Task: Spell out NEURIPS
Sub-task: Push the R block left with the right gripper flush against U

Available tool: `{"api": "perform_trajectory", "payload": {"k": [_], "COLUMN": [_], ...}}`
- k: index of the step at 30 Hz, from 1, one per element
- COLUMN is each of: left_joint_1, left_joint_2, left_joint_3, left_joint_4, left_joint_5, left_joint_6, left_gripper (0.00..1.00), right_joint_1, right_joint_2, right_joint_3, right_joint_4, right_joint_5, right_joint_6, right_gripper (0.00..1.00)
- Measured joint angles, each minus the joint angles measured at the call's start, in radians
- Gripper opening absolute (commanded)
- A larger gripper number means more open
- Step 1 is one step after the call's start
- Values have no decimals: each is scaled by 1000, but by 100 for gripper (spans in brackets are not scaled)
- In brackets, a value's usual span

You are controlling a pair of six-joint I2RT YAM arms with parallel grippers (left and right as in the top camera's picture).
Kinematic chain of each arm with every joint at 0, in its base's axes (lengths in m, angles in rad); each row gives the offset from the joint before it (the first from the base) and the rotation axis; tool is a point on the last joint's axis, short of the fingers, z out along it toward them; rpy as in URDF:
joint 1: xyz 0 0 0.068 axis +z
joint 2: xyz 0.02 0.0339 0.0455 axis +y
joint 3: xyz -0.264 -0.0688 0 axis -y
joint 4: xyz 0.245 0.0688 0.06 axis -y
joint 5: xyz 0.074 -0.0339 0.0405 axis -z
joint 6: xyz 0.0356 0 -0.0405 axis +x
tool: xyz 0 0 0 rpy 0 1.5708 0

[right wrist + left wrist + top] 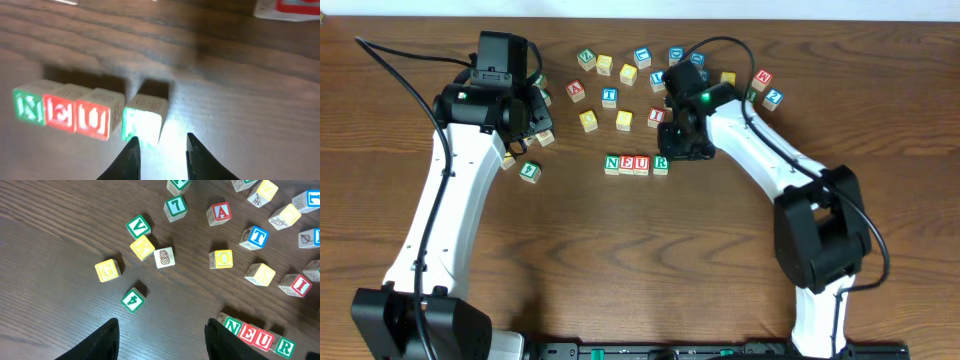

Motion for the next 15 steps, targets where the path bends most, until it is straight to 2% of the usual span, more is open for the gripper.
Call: {"api": "perform_trajectory", "payload": {"k": [5, 15], "left_joint_1": [0, 0], "left_joint_2": [0, 0], "left_joint_3": [0, 0], "left_joint_4": [0, 0], "left_joint_5": [0, 0], "left_joint_6": [0, 0], "left_gripper": [54, 54], "right_joint_1": [-7, -12], "right_joint_2": [-10, -10], "right_joint_3": [-5, -90], "right_joint_4": [-9, 88], "right_joint_5": [28, 52], "right_joint_6": [0, 0], "right_gripper": [25, 22]}}
